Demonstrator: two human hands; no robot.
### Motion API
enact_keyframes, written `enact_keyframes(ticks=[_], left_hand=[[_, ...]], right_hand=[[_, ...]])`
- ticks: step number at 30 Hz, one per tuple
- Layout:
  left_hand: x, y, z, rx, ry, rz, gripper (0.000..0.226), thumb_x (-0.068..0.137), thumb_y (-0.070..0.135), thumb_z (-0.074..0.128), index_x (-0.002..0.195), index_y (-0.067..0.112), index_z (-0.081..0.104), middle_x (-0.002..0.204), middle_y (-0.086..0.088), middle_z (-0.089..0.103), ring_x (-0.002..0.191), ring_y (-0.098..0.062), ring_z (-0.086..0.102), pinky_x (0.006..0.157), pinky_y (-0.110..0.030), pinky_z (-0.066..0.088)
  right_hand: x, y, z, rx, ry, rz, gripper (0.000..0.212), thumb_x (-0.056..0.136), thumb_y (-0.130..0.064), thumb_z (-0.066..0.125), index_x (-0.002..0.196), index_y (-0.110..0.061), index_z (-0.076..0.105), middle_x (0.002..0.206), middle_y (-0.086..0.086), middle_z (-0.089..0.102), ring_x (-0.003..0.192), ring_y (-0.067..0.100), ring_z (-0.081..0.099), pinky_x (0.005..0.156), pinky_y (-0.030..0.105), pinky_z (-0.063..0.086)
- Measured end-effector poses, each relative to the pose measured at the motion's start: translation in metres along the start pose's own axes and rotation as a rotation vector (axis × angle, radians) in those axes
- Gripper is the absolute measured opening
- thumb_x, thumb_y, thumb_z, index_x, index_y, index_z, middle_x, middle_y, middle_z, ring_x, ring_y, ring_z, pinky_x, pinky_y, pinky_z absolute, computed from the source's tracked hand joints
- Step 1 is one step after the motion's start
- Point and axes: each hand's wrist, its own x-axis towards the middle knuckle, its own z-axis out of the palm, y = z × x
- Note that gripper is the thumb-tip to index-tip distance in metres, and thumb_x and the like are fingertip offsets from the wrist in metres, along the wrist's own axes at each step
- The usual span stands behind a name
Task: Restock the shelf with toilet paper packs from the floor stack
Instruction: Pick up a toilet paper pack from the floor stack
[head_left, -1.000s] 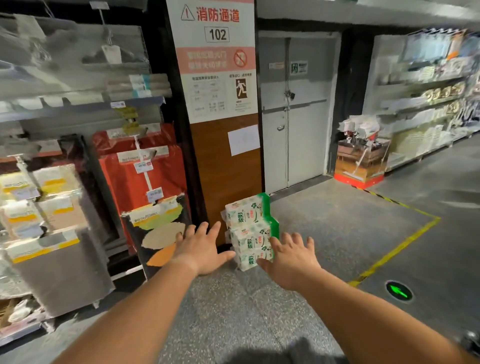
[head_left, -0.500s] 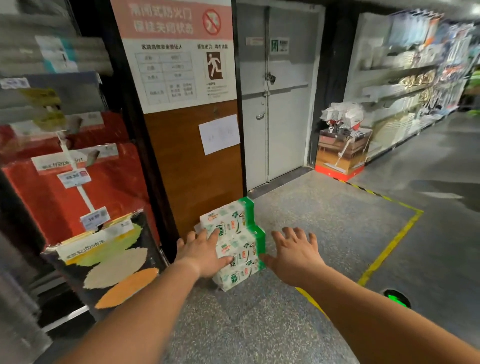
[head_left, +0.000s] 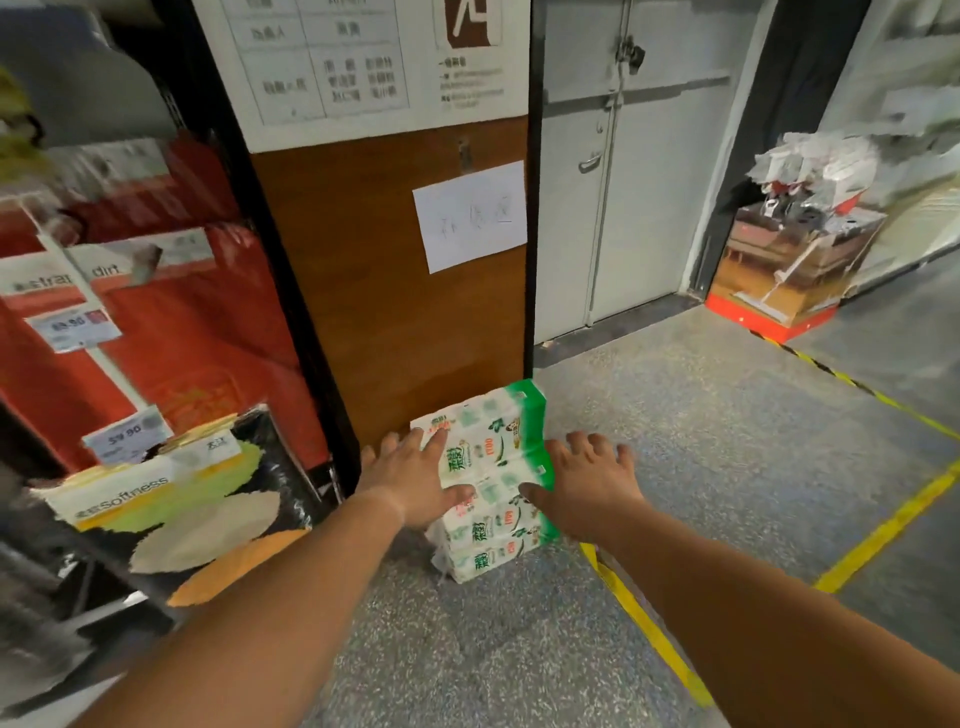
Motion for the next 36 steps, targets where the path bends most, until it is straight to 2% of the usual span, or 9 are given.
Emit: enact_keyframes(ticks=[7,12,17,19,22,27,30,33,36], left_hand=[[0.111,-0.014,0.001,-0.09,0.007,-0.1,0.097,0.085,0.082,0.042,0.161,0.033,0.007,0.164,-0.001,0.022,0.146,-0.034,0.021,0.116,-0.059,0.024],[0.189,-0.032,0.015,-0.151,-0.047,-0.165,0.097,0.085,0.082,0.045,0.16,0.032,0.012,0.162,-0.002,0.026,0.146,-0.035,0.023,0.116,-0.06,0.025],[0.269,-0.055,0.03,-0.163,-0.133,-0.194,0.097,0.085,0.08,0.048,0.16,0.031,0.011,0.163,-0.005,0.022,0.147,-0.035,0.022,0.117,-0.058,0.024],[0.3,-0.06,0.036,-0.154,-0.163,-0.206,0.098,0.085,0.081,0.047,0.16,0.03,0.009,0.163,-0.005,0.02,0.147,-0.035,0.021,0.117,-0.058,0.023],[0.332,-0.062,0.05,-0.158,-0.207,-0.229,0.101,0.084,0.082,0.047,0.161,0.031,0.004,0.168,-0.004,0.009,0.152,-0.035,0.012,0.12,-0.062,0.014],[0.418,-0.064,0.095,-0.1,-0.296,-0.24,0.113,0.079,0.088,0.046,0.16,0.032,-0.01,0.17,-0.004,-0.01,0.155,-0.037,-0.002,0.12,-0.066,0.009],[0.466,-0.063,0.128,-0.111,-0.325,-0.277,0.117,0.079,0.085,0.054,0.16,0.032,-0.013,0.169,-0.005,-0.012,0.155,-0.036,-0.008,0.119,-0.067,0.009],[0.513,-0.066,0.168,-0.083,-0.331,-0.293,0.127,0.072,0.083,0.063,0.159,0.031,-0.013,0.168,-0.007,-0.01,0.155,-0.038,-0.007,0.118,-0.07,0.013],[0.553,-0.071,0.211,-0.058,-0.363,-0.305,0.138,0.065,0.082,0.07,0.159,0.029,-0.015,0.168,-0.008,-0.016,0.154,-0.037,-0.011,0.118,-0.071,0.008]], right_hand=[[0.136,0.032,-0.003,-0.066,-0.077,-0.036,0.078,0.093,-0.075,0.03,0.156,-0.028,0.025,0.162,0.008,0.029,0.151,0.035,0.018,0.12,0.061,0.012],[0.224,0.042,0.007,-0.088,-0.119,-0.055,0.079,0.093,-0.074,0.03,0.156,-0.026,0.023,0.163,0.01,0.025,0.151,0.036,0.017,0.12,0.061,0.011],[0.303,0.047,0.022,-0.102,-0.17,-0.069,0.082,0.091,-0.075,0.034,0.155,-0.026,0.023,0.162,0.009,0.025,0.149,0.035,0.019,0.12,0.06,0.015],[0.336,0.049,0.03,-0.104,-0.203,-0.075,0.087,0.088,-0.077,0.038,0.157,-0.026,0.019,0.164,0.009,0.02,0.15,0.035,0.016,0.12,0.06,0.014],[0.376,0.053,0.042,-0.114,-0.279,-0.093,0.096,0.087,-0.077,0.045,0.16,-0.026,0.009,0.168,0.01,0.008,0.153,0.037,0.008,0.122,0.061,0.009],[0.483,0.069,0.091,-0.144,-0.366,-0.166,0.107,0.084,-0.077,0.053,0.161,-0.03,-0.004,0.169,0.01,-0.011,0.153,0.041,-0.007,0.122,0.061,0.005],[0.546,0.08,0.13,-0.176,-0.403,-0.256,0.112,0.081,-0.077,0.058,0.16,-0.03,-0.007,0.168,0.01,-0.017,0.153,0.042,-0.012,0.121,0.063,0.003],[0.604,0.088,0.176,-0.195,-0.419,-0.329,0.118,0.077,-0.079,0.062,0.159,-0.031,-0.009,0.168,0.009,-0.016,0.153,0.041,-0.013,0.119,0.063,0.003],[0.649,0.094,0.23,-0.216,-0.415,-0.405,0.125,0.069,-0.081,0.066,0.158,-0.032,-0.008,0.168,0.013,-0.009,0.153,0.042,-0.008,0.12,0.064,0.006]])
